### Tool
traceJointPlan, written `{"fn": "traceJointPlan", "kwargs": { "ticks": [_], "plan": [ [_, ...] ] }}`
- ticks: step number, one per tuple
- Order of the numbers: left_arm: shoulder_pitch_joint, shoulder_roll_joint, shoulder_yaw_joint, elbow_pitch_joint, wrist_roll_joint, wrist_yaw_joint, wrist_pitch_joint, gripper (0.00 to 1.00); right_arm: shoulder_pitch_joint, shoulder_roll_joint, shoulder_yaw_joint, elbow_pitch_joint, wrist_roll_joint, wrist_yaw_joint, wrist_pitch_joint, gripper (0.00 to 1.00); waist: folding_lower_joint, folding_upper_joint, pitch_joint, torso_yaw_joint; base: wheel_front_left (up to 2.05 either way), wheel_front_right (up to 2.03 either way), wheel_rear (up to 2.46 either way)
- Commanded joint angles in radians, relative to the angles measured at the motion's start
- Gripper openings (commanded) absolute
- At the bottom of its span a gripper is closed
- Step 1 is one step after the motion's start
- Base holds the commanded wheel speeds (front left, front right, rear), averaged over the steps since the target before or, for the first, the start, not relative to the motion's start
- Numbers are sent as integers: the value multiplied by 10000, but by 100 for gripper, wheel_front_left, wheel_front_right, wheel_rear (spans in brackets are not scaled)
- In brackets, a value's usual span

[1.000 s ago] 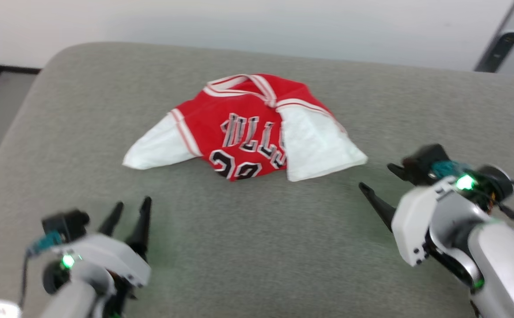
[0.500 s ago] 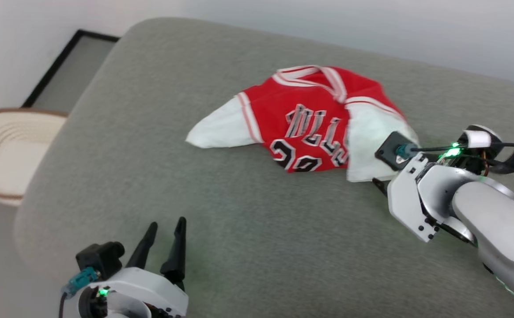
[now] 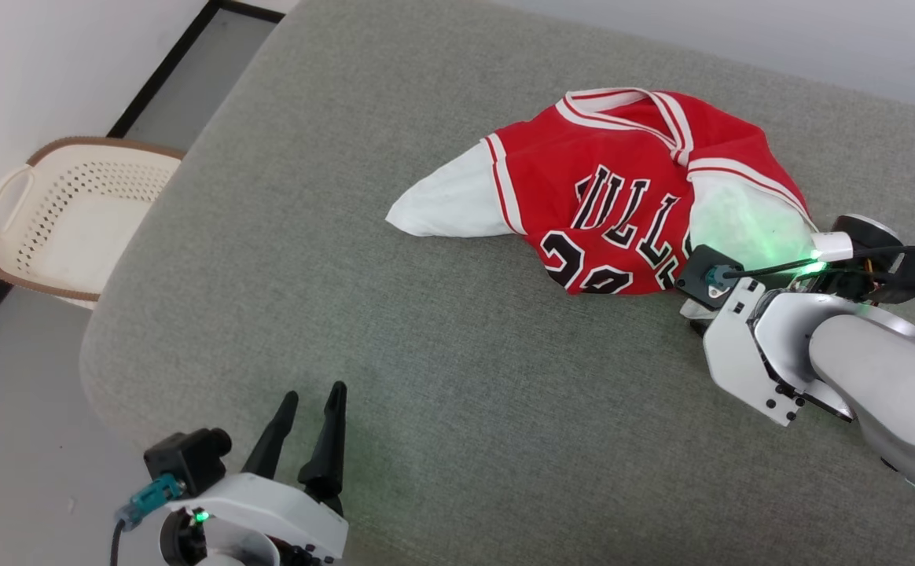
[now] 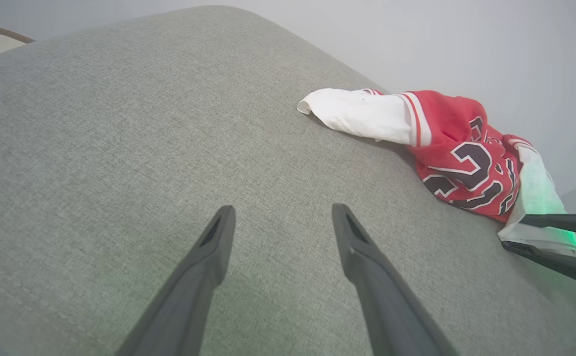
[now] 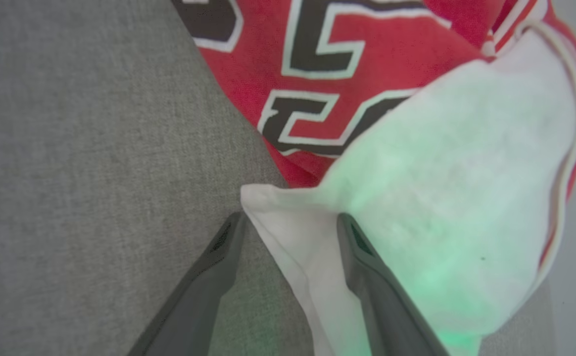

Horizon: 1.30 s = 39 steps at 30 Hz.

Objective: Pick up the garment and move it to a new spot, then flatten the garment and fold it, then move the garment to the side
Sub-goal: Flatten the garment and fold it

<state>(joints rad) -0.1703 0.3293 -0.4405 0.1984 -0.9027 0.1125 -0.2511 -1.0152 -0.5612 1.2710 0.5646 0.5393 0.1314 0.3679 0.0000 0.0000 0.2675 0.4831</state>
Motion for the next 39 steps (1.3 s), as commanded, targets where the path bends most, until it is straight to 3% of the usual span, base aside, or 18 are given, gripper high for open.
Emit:
{"fn": "traceJointPlan", "kwargs": {
  "ticks": [1, 2, 7, 13, 21, 24, 32, 39],
  "plan": [
    [-86, -18, 53, 29, -15, -81, -44, 100, 75, -13, 156, 96, -110, -14, -11, 27, 0, 0, 43, -9, 0, 0, 0],
    [-99, -37, 52, 42, -16, -110, -50, 100, 48, -14, 160, 114, -173, -14, -53, 0, 0, 0, 55, -26, 0, 0, 0],
    [-156, -65, 56, 172, -25, -207, -52, 100, -27, 12, 145, 220, -354, -14, -341, 0, 0, 0, 63, -194, 0, 0, 0],
    [-85, 5, 108, 231, 44, -218, -73, 100, -322, 40, -240, 661, 360, -14, -1172, 0, 0, 0, -54, -531, 0, 0, 0],
    [47, 92, 135, 167, 54, -114, -35, 100, 77, 359, -3619, 1979, 2290, -14, -2710, 0, 0, 0, -152, -1090, 0, 0, 0],
    [-28, 158, 101, 89, 76, -104, 38, 100, 172, 378, -4627, 2753, 2470, -14, -3101, 0, 0, 0, -129, -1203, 0, 0, 0],
    [-83, 410, 172, -212, 91, -43, 158, 100, -15, 516, -6587, 5031, 2560, -14, -3798, 0, 0, 0, 69, -1321, 0, 0, 0],
    [-294, 527, 141, -406, 149, -20, 271, 100, -471, 510, -7543, 7043, 2293, -14, -4107, 0, 0, 0, 268, -1209, 0, 0, 0]
  ]
}}
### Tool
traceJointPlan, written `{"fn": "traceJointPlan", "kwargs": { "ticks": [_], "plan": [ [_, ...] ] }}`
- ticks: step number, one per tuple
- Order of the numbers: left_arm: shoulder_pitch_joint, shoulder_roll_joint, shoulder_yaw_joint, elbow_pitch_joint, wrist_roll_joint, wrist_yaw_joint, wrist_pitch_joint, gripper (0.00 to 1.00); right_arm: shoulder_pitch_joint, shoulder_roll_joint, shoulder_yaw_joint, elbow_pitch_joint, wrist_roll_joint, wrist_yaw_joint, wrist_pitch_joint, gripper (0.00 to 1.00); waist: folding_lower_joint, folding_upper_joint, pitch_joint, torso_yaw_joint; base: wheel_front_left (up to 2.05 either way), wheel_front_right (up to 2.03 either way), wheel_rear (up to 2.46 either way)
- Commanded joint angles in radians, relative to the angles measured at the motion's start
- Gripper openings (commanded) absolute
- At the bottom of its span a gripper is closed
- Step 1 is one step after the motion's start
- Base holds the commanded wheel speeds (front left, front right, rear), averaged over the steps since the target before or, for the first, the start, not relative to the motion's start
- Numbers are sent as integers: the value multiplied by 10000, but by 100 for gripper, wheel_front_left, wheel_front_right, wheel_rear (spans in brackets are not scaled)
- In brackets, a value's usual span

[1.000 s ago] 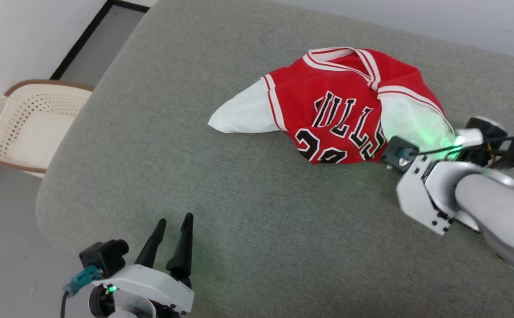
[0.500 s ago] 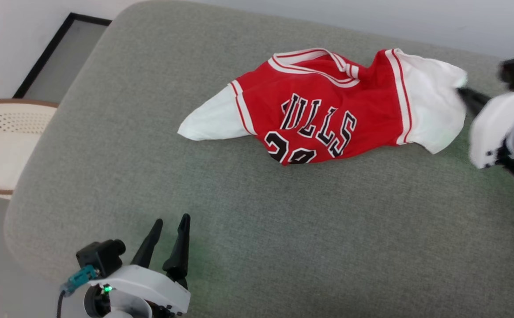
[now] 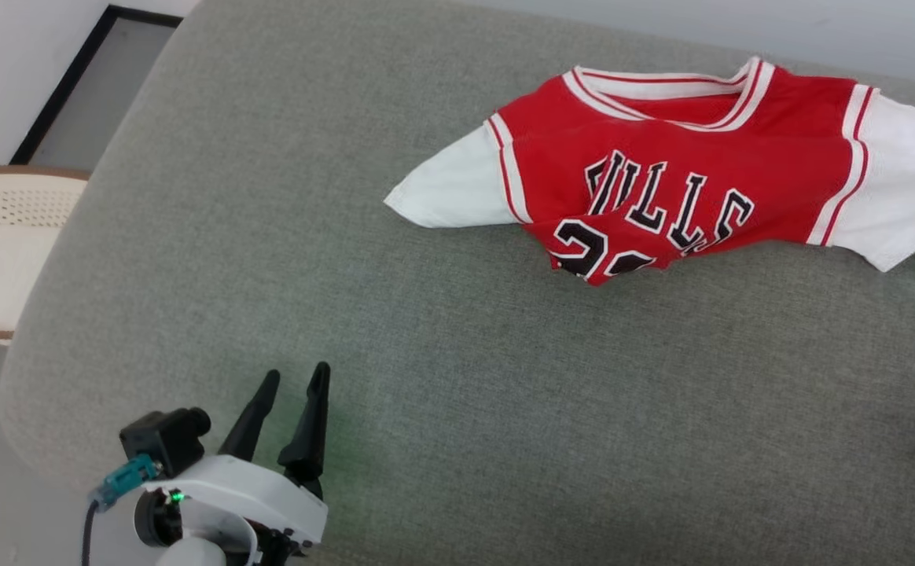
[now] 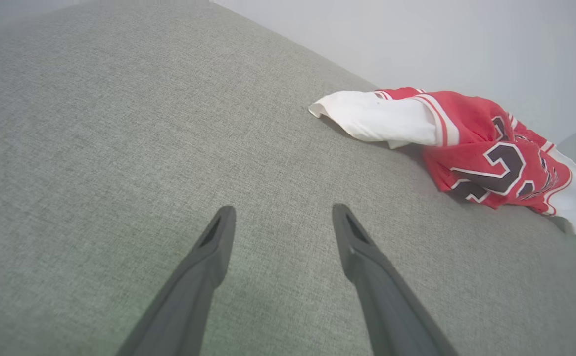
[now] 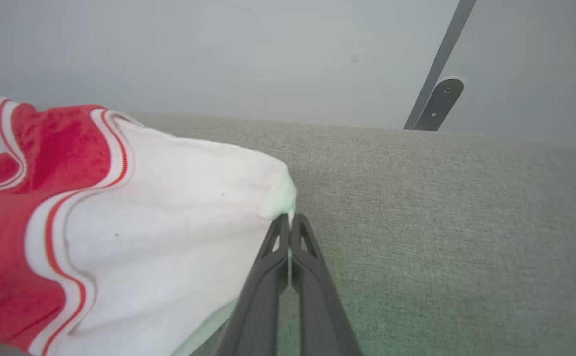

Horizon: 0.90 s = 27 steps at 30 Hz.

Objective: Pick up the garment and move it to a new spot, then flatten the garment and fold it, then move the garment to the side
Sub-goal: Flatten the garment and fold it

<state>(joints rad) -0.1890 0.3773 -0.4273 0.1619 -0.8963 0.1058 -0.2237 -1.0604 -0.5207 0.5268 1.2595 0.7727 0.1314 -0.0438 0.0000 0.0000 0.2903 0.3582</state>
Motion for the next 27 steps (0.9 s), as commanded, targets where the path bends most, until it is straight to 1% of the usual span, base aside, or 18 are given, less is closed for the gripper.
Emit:
{"fn": "traceJointPlan", "kwargs": {
  "ticks": [1, 3, 4, 5, 6, 7, 8, 13, 15, 19, 21, 23, 27],
  "plan": [
    [-117, 74, 27, -56, 94, 58, -3, 100, 15, 100, -167, 164, -123, -14, 3, 0, 0, 0, 50, 36, 0, 0, 0],
    [-162, 123, 46, -73, 109, 73, 0, 100, 98, 90, -288, 253, -202, -14, -13, 0, 0, 0, 44, -4, 0, 0, 0],
    [-198, 157, 36, -70, 135, 67, 12, 100, 166, 110, -344, 278, -233, -14, -15, 5, 0, 0, 21, -40, 0, 0, 0],
    [-251, 199, 20, -71, 173, 53, 28, 100, 238, 131, -407, 300, -273, -14, -40, 24, 0, 0, -16, -81, 0, 0, 0],
    [-313, 238, 10, -75, 193, 25, 36, 100, 315, 150, -483, 299, -344, -14, -80, 44, 0, 0, -63, -129, 0, 0, 0],
    [-369, 297, -3, -71, 224, 1, 81, 100, 430, 126, -572, 307, -390, -14, -87, 80, 0, 0, -116, -181, 0, 0, 0],
    [-416, 376, 0, -70, 280, 16, 108, 100, 538, 111, -675, 310, -469, -14, -124, 100, 0, 0, -173, -252, 0, 0, 0],
    [-717, 890, 95, -241, 469, 84, 408, 100, 812, 433, -1025, 296, -763, -14, -624, 100, 0, 0, -510, -729, 0, 0, 0],
    [-778, 982, 122, -302, 476, 92, 481, 100, 864, 493, -1070, 303, -809, -14, -766, 100, 0, 0, -577, -842, 0, 0, 0],
    [-1012, 1489, 322, -503, 390, 37, 837, 100, 1022, 987, -1072, 176, -873, -14, -1332, 100, 0, 0, -833, -1369, 0, 0, 0],
    [-1230, 1812, 373, -532, 469, -30, 1042, 100, 1257, 1278, -886, -294, -927, -14, -1593, 100, 0, 0, -943, -1648, 0, 0, 0],
    [-1529, 2207, 387, -493, 676, -104, 1256, 100, 1733, 1523, -574, -1094, -956, -14, -1819, 100, 0, 0, -1036, -1942, 0, 0, 0],
    [-2377, 2865, 430, -376, 814, -487, 1793, 100, 2841, 1555, -137, -3043, -1035, -14, -2102, 100, 0, 0, -1112, -2527, 0, 0, 0]
  ]
}}
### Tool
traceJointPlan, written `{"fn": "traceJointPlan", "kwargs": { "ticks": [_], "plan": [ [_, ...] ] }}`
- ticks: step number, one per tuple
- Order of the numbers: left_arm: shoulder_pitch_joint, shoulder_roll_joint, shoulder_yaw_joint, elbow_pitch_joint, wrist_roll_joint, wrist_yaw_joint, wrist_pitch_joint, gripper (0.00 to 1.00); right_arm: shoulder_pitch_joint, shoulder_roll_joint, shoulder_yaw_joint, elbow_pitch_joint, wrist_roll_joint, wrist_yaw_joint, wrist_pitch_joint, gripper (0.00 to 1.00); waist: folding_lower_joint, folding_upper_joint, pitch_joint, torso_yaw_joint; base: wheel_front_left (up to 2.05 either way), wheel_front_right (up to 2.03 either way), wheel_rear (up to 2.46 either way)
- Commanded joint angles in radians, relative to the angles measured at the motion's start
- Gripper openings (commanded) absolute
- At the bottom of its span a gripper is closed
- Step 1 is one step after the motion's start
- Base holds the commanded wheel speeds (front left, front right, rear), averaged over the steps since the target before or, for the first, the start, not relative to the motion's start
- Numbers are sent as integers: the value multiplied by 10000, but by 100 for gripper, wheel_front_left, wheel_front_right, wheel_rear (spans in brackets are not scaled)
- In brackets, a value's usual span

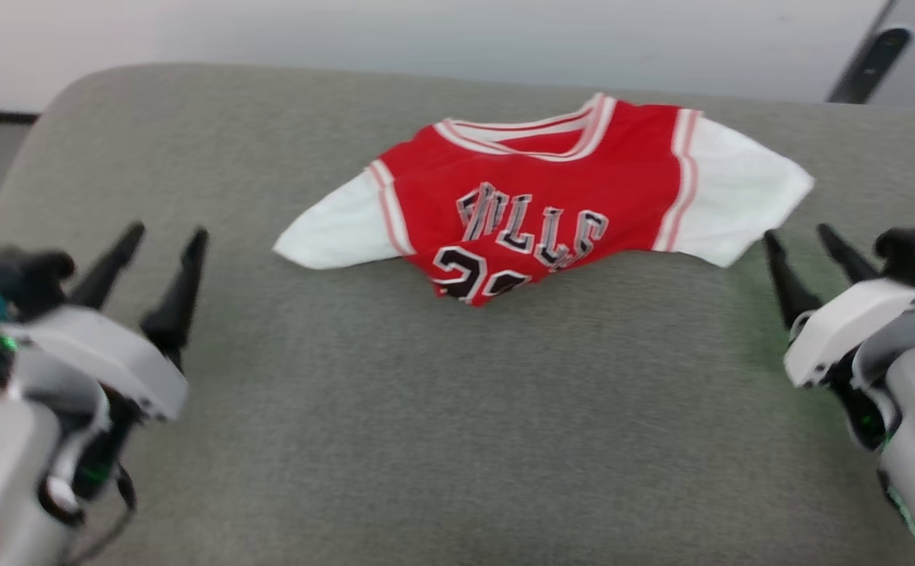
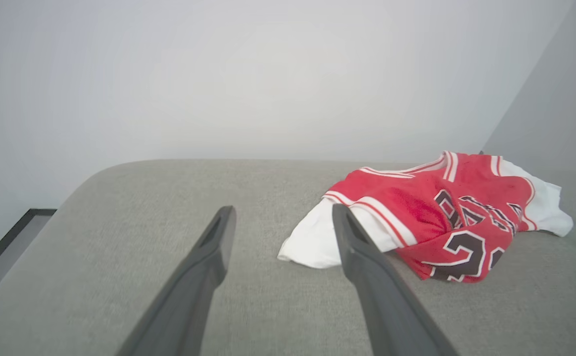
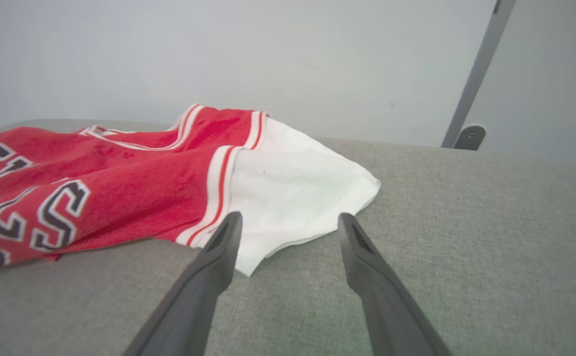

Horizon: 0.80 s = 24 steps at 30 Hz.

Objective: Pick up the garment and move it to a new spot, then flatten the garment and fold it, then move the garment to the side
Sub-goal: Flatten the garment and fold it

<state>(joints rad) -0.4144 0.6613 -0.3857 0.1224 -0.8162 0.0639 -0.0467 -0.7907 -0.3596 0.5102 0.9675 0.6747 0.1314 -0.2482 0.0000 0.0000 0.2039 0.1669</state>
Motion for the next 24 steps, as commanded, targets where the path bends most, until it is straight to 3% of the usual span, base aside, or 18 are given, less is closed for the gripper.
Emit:
{"fn": "traceJointPlan", "kwargs": {
  "ticks": [1, 8, 12, 18, 20, 24],
  "plan": [
    [-358, 172, 34, 100, -33, -202, 198, 100, 409, -42, 34, -600, -128, -14, -87, 100, 0, 0, -232, -777, 0, 0, 0],
    [-2355, 812, 132, 1432, -407, -1254, 1313, 100, 2374, 189, -856, -4159, -1476, -14, -152, 100, 0, 0, 204, -1865, 0, 0, 0],
    [-3496, 935, -323, 2792, -455, -1740, 2172, 100, 3462, 726, -1743, -6340, -2595, -13, 508, 100, 0, 0, 645, -2415, 0, 0, 0],
    [-4879, 1201, -1588, 4137, -1488, -1948, 4366, 100, 4799, 1699, -2432, -9540, -3975, -14, 1959, 100, 0, 0, 1432, -3127, 0, 0, 0],
    [-5309, 1588, -1821, 4522, -1867, -1932, 4968, 100, 5114, 1963, -2454, -10261, -4243, -14, 2325, 100, 0, 0, 1650, -3329, 0, 0, 0],
    [-5750, 1789, -2450, 5330, -2403, -1940, 6307, 100, 5483, 2264, -2327, -11206, -4570, -14, 2762, 100, 0, 0, 1990, -3656, 0, 0, 0]
  ]
}}
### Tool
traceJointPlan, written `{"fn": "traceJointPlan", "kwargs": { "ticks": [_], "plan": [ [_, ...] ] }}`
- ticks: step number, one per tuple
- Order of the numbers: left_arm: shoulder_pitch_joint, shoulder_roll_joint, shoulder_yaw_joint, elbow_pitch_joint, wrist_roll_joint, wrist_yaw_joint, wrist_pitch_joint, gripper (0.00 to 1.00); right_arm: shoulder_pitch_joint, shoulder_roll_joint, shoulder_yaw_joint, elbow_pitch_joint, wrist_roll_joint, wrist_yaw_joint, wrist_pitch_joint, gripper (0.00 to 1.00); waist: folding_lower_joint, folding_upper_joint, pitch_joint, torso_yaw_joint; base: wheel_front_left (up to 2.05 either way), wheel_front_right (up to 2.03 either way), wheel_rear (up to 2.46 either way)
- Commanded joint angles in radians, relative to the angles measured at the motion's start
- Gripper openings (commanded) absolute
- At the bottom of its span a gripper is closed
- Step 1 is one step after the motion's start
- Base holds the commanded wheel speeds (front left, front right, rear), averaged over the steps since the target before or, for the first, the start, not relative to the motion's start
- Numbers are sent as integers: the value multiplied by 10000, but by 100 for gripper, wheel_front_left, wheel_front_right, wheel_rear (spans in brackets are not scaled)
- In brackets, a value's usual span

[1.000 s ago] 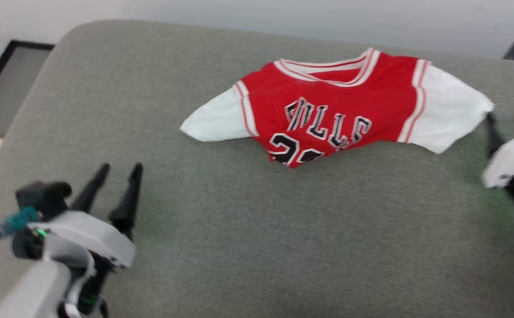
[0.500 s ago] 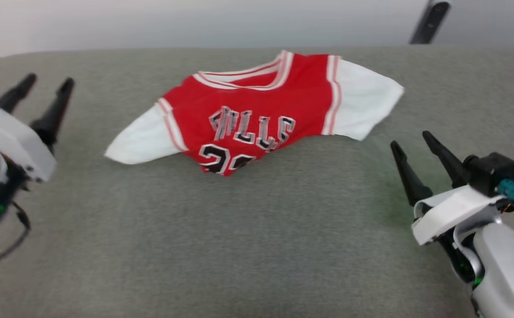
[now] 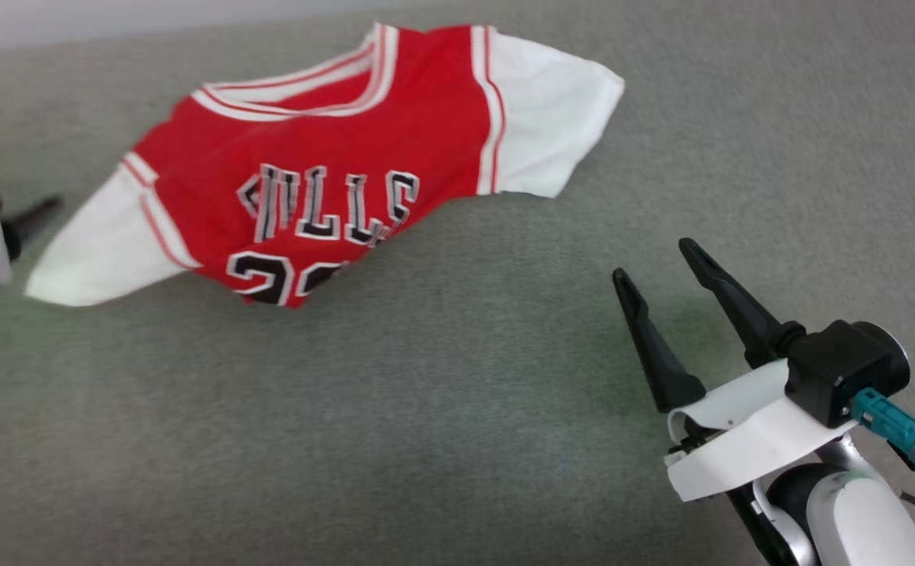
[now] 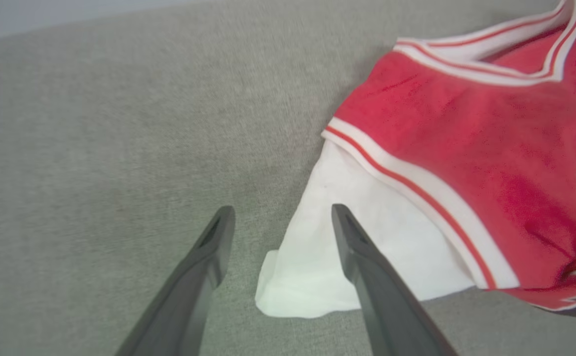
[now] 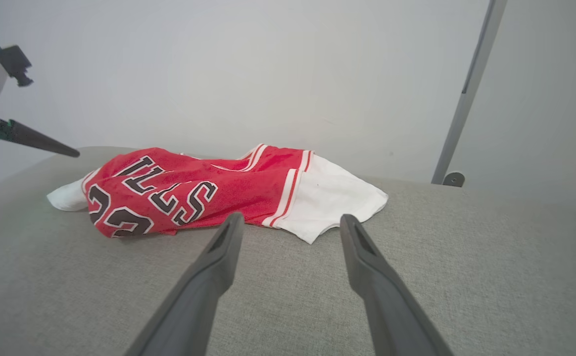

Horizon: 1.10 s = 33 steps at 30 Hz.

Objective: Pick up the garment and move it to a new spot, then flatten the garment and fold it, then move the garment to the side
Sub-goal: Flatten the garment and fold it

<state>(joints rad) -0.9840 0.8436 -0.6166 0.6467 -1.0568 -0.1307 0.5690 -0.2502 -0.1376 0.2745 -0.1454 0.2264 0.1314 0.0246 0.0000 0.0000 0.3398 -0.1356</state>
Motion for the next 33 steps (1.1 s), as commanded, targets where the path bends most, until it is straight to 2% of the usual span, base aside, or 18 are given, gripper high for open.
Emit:
{"fn": "traceJointPlan", "kwargs": {
  "ticks": [1, 8, 15, 22, 28, 30, 31, 33],
  "plan": [
    [-170, 60, -280, 287, -92, 6, 463, 100, 138, 97, 74, -236, -130, -14, 101, 100, 0, 0, 688, -697, 0, 0, 0],
    [-425, 188, -744, 1294, -842, 4, 1632, 100, 281, 276, 139, -739, -258, -14, 346, 100, 0, 0, 1002, -1006, 0, 0, 0],
    [-234, -394, -882, 1853, -1957, 2, 2858, 100, 318, 366, -4, -990, -376, -15, 459, 100, 0, 0, 1069, -932, 0, 0, 0],
    [-335, -771, -866, 1321, -2735, -28, 3333, 100, 172, 405, -4, -1038, -401, -15, 602, 100, 0, 0, 1085, -782, 0, 0, 0],
    [-200, -751, -1368, 628, -2614, -52, 3230, 99, 135, 412, 45, -1028, -380, -15, 624, 100, 0, 0, 1146, -719, 0, 0, 0],
    [-174, -711, -1535, 532, -2510, -52, 3086, 27, 98, 412, 82, -1013, -358, -15, 632, 100, 0, 0, 1175, -716, 0, 0, 0],
    [-180, -685, -1614, 514, -2453, -50, 3028, 0, 73, 401, 85, -1004, -352, -15, 643, 100, 0, 0, 1190, -712, 0, 0, 0],
    [-194, -704, -1732, 430, -2426, -52, 2878, 0, -5, 326, 92, -961, -325, -15, 694, 100, 0, 0, 1202, -686, 0, 0, 0]
  ]
}}
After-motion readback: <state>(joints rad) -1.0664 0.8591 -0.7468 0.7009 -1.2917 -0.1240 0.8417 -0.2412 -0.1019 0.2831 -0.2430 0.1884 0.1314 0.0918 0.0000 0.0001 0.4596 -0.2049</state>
